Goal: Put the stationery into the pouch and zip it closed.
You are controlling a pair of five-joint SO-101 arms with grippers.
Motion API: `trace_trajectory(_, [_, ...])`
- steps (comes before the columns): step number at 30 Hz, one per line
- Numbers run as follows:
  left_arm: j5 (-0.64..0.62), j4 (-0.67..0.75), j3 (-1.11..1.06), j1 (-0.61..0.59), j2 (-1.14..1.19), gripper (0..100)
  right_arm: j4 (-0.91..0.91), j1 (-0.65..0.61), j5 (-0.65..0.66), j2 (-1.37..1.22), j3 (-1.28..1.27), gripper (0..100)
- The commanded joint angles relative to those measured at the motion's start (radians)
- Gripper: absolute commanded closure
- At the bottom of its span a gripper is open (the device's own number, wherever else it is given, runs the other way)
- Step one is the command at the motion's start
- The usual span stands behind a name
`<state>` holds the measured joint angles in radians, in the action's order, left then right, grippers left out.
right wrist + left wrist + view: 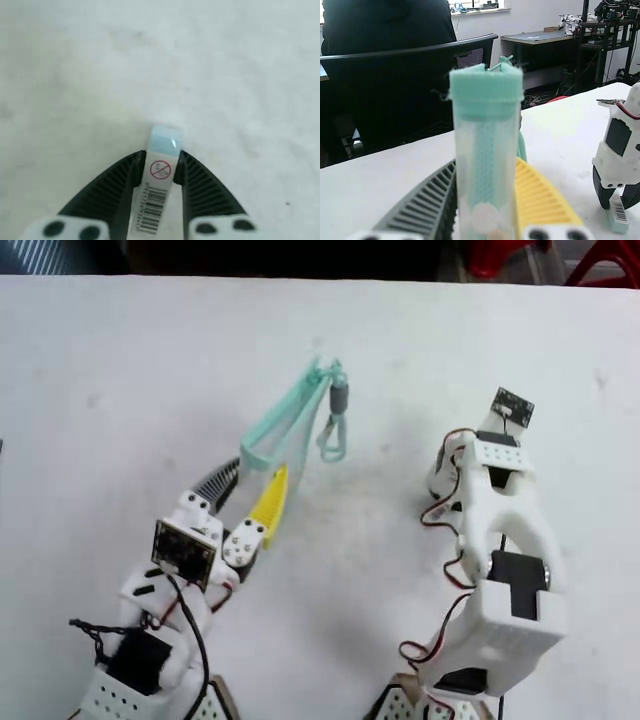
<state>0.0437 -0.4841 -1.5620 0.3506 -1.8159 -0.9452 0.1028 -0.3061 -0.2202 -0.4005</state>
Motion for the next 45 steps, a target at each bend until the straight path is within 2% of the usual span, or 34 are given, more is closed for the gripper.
trace_trajectory(1, [0.009,-0.003,0.02,0.015,0.005,85,-0.004,0.018,0.002,0.002,0.038,98.1])
trace_trajectory(5, [0.009,-0.003,0.02,0.015,0.005,85,-0.005,0.016,0.003,0.002,0.038,98.1])
trace_trajectory(10, [0.009,-0.003,0.02,0.015,0.005,85,-0.027,0.01,0.146,0.025,0.04,98.1])
trace_trajectory(25, [0.002,-0.003,0.02,0.008,0.005,85,-0.054,0.019,0.158,0.053,0.038,98.1])
trace_trajectory(30, [0.002,-0.003,0.02,0.008,0.005,85,-0.058,0.012,0.307,0.061,0.028,98.1])
trace_trajectory(37, [0.005,-0.003,0.02,0.015,0.005,85,-0.056,0.008,0.322,0.061,0.025,98.1])
trace_trajectory(42, [0.006,-0.003,0.02,0.015,0.005,85,-0.035,-0.051,0.328,0.076,0.015,98.1])
trace_trajectory(45, [0.006,-0.003,0.02,0.015,0.005,85,0.008,-0.077,0.382,0.113,-0.038,98.1])
